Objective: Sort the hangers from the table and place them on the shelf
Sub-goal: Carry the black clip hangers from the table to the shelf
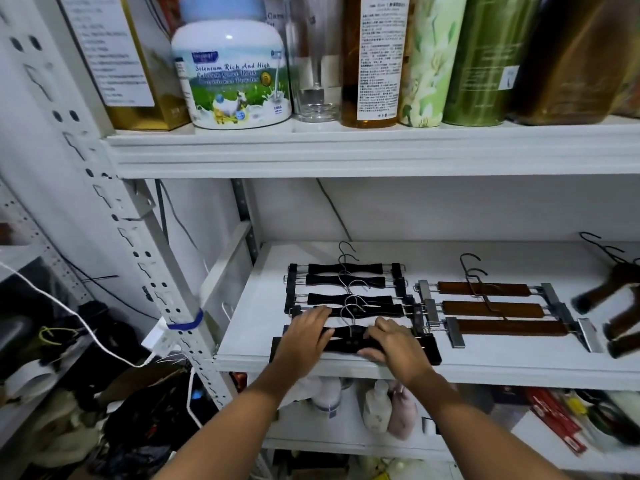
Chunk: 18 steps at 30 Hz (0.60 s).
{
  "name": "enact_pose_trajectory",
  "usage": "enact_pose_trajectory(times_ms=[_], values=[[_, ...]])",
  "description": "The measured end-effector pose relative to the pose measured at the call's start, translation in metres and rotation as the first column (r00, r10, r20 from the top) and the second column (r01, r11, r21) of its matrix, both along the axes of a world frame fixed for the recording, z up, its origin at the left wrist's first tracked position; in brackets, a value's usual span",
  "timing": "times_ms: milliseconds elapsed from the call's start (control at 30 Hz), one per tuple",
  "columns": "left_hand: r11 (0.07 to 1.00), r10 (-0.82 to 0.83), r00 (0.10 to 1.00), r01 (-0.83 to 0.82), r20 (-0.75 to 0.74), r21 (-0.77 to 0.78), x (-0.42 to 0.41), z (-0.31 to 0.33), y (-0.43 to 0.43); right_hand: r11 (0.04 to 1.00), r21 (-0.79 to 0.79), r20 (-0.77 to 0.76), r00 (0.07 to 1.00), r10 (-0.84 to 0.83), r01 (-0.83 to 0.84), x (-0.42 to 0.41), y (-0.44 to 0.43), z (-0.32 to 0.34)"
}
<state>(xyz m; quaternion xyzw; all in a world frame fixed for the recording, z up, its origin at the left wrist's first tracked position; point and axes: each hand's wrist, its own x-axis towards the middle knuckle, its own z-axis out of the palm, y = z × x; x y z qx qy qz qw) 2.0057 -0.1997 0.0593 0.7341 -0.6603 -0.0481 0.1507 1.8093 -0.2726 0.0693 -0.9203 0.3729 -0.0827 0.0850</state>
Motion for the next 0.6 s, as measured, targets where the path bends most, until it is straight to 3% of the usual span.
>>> enact_pose_trajectory(times_ms=[200,333,400,600], values=[[0.997,0.061,0.997,-0.064,0.048,0.050,-0.011,-0.025,0.003,0.999,-0.001,0.045,0.998,-0.045,0.046,0.005,0.003,-0.016],[0.994,0.080,0.996,-0.083,0.048,0.069,-0.007,-0.029,-0.007,0.987,0.013,-0.003,0.987,-0.162,0.162,0.012,-0.001,-0.024],[0.993,0.096,0.995,-0.098,0.032,0.068,-0.006,-0.031,-0.010,0.972,0.117,-0.108,0.975,-0.193,0.206,0.017,-0.010,-0.028],[0.991,0.113,0.994,-0.114,0.014,0.070,-0.001,-0.037,-0.023,0.985,-0.014,-0.171,0.970,-0.170,0.171,0.027,-0.030,-0.046]])
